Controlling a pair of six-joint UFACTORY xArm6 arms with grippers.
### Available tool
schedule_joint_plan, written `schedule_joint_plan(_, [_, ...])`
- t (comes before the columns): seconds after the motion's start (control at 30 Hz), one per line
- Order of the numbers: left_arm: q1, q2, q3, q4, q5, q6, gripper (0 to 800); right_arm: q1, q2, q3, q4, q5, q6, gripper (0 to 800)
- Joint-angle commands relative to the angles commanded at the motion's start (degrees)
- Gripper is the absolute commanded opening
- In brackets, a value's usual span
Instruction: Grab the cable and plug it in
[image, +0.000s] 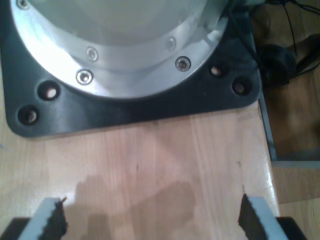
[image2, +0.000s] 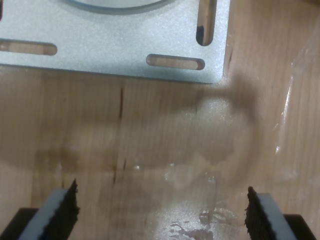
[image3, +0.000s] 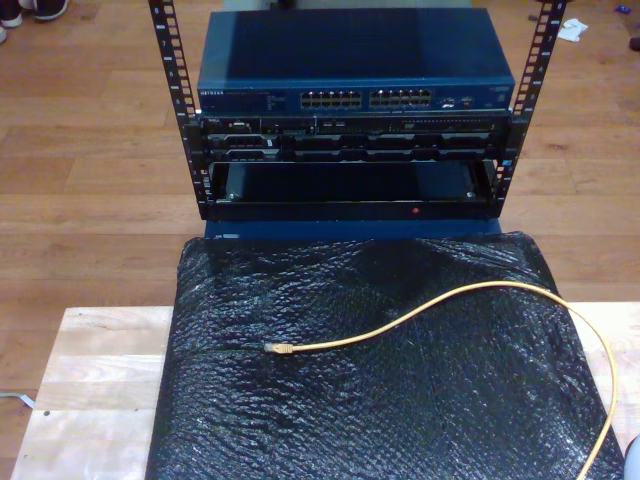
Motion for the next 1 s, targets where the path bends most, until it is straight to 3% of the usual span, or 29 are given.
schedule_joint_plan(0.63, [-0.1, -0.1, -0.3, 0.1, 0.5, -0.2, 800, 0.0, -1.7, -1.1, 0.1, 0.6, 0.2, 797])
schedule_joint_plan(0.83, [0.0, -0.7, -1.1, 0.2, 1.2, -0.3, 800, 0.0, -2.1, -4.9, 0.0, 7.6, 0.3, 797])
schedule_joint_plan(1.0, [-0.1, -0.7, -3.3, 0.3, 4.8, -0.3, 800, -0.1, -2.0, -10.4, 0.0, 15.5, 0.7, 797])
